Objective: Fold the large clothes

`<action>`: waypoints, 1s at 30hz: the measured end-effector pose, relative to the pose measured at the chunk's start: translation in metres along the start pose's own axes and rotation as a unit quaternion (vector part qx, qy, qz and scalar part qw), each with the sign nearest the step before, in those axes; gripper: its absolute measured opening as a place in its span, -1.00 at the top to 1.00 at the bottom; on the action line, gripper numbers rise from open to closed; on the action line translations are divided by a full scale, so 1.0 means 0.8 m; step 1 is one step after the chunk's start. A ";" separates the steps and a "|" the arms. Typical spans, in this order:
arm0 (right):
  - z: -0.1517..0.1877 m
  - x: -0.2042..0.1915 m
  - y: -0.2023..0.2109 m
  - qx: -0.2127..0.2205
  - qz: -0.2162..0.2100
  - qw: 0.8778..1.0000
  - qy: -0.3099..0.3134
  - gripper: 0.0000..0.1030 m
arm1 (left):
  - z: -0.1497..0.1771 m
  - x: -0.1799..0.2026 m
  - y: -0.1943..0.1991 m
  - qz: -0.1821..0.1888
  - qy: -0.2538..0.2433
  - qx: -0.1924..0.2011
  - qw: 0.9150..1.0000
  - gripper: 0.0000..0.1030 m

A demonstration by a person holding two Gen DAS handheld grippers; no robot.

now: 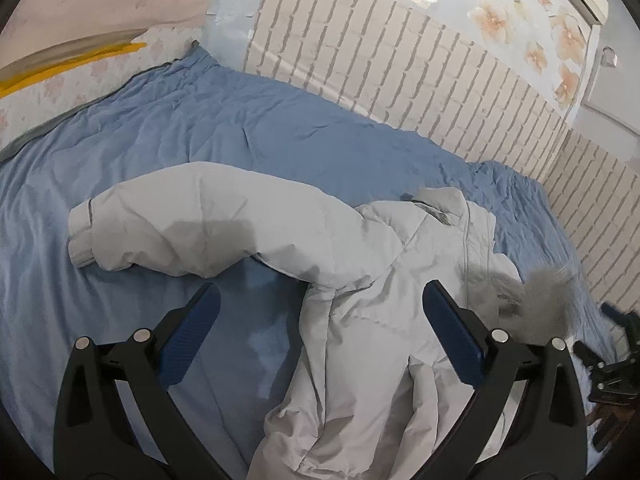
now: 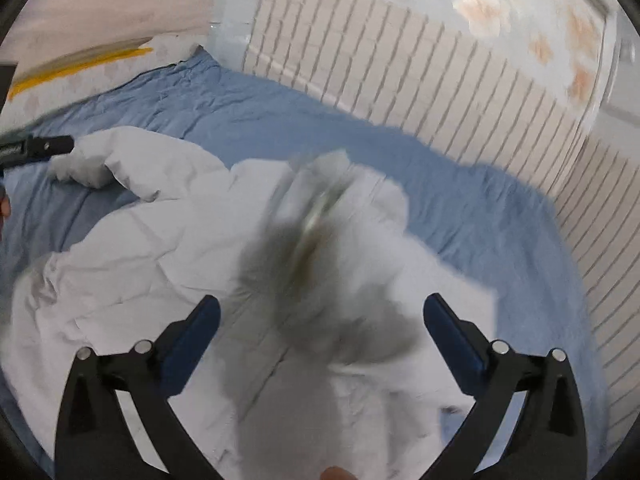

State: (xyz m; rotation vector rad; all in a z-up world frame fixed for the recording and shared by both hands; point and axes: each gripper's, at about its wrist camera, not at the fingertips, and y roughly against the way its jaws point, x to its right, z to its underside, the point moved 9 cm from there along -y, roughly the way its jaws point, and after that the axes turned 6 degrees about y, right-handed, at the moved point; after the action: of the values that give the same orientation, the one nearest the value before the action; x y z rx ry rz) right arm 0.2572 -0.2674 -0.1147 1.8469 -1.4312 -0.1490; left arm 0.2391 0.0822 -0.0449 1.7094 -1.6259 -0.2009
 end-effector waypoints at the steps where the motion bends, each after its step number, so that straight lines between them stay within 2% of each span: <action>1: -0.007 0.002 0.009 0.012 0.001 1.000 -0.001 -0.97 | 0.001 0.003 0.001 0.002 -0.005 0.000 1.000 -0.94; 4: -0.024 0.026 0.038 0.039 0.009 0.999 -0.029 -0.97 | 0.004 0.014 0.003 0.013 -0.014 -0.001 1.000 -0.94; 7: -0.023 0.067 0.063 0.047 0.017 0.996 -0.073 -0.97 | 0.017 0.037 0.003 0.032 -0.035 -0.011 0.999 -0.94; 10: -0.007 0.120 0.078 0.047 0.037 0.991 -0.117 -0.97 | 0.042 0.071 -0.001 0.063 -0.059 -0.036 0.996 -0.94; 13: 0.021 0.175 0.071 0.037 0.096 0.985 -0.136 -0.97 | 0.075 0.108 -0.007 0.068 -0.110 -0.059 0.990 -0.94; 16: 0.044 0.210 0.063 0.039 0.086 0.980 -0.173 -0.97 | 0.106 0.143 -0.017 0.072 -0.151 -0.089 0.982 -0.94; 18: 0.058 0.226 0.054 0.038 0.079 0.978 -0.190 -0.97 | 0.118 0.165 -0.021 0.088 -0.144 -0.107 0.980 -0.94; 20: 0.074 0.232 0.034 0.037 0.051 0.977 -0.205 -0.97 | 0.128 0.191 -0.024 0.101 -0.136 -0.124 0.978 -0.94; 22: 0.093 0.241 0.009 0.020 0.045 0.977 -0.209 -0.97 | 0.140 0.217 -0.033 0.105 -0.143 -0.134 0.975 -0.94; 26: 0.121 0.252 -0.022 0.004 0.036 0.972 -0.232 -0.97 | 0.174 0.256 -0.077 0.095 -0.131 -0.182 0.970 -0.94; 30: 0.150 0.266 -0.041 -0.013 0.030 0.967 -0.254 -0.97 | 0.197 0.269 -0.126 0.073 -0.087 -0.221 0.969 -0.91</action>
State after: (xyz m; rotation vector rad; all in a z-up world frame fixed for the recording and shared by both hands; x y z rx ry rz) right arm 0.2961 -0.5095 -0.1432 1.8160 -1.8149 -0.6470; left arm 0.2654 -0.1870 -0.1355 1.2569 -1.6721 -0.6081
